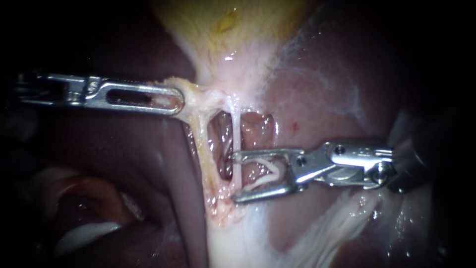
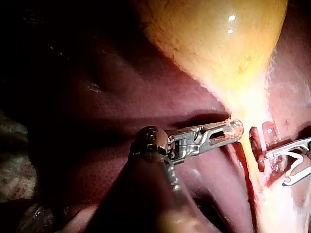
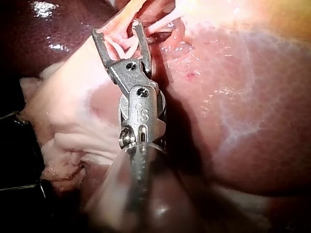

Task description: Clipping first clip left tube

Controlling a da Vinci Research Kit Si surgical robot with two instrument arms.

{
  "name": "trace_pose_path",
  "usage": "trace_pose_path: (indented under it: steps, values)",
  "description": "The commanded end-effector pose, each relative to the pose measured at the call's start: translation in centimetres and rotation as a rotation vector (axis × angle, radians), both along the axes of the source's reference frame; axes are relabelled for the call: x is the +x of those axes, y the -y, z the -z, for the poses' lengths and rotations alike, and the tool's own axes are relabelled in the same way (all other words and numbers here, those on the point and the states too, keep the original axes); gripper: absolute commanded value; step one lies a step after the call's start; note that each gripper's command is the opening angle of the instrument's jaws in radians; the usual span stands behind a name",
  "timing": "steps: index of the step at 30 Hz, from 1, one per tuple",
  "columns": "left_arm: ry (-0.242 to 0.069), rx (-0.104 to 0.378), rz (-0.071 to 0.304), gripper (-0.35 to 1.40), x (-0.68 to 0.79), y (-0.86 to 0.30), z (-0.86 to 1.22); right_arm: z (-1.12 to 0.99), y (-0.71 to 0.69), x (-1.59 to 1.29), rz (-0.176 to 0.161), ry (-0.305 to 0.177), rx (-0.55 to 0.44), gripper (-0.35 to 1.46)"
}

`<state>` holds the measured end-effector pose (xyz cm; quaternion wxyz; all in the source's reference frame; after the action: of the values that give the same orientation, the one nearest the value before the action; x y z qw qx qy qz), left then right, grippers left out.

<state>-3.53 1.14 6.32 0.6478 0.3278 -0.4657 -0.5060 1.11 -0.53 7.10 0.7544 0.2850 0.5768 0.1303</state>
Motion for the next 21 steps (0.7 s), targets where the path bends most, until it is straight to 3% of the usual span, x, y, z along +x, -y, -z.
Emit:
trace_pose_path:
  steps: [1,7,21]
  values:
    - [0.000,0.000,0.001,-0.35,0.00,0.00,0.00,-0.02,0.01,0.03,-0.003,0.003,0.004,0.49]
    - [-0.001,0.000,0.002,-0.35,-0.01,0.01,0.02,-0.18,0.06,0.17,-0.010,0.008,0.000,0.49]
    - [-0.003,0.000,0.004,-0.35,-0.04,0.03,0.06,-0.55,0.14,0.24,0.010,0.063,-0.007,0.50]
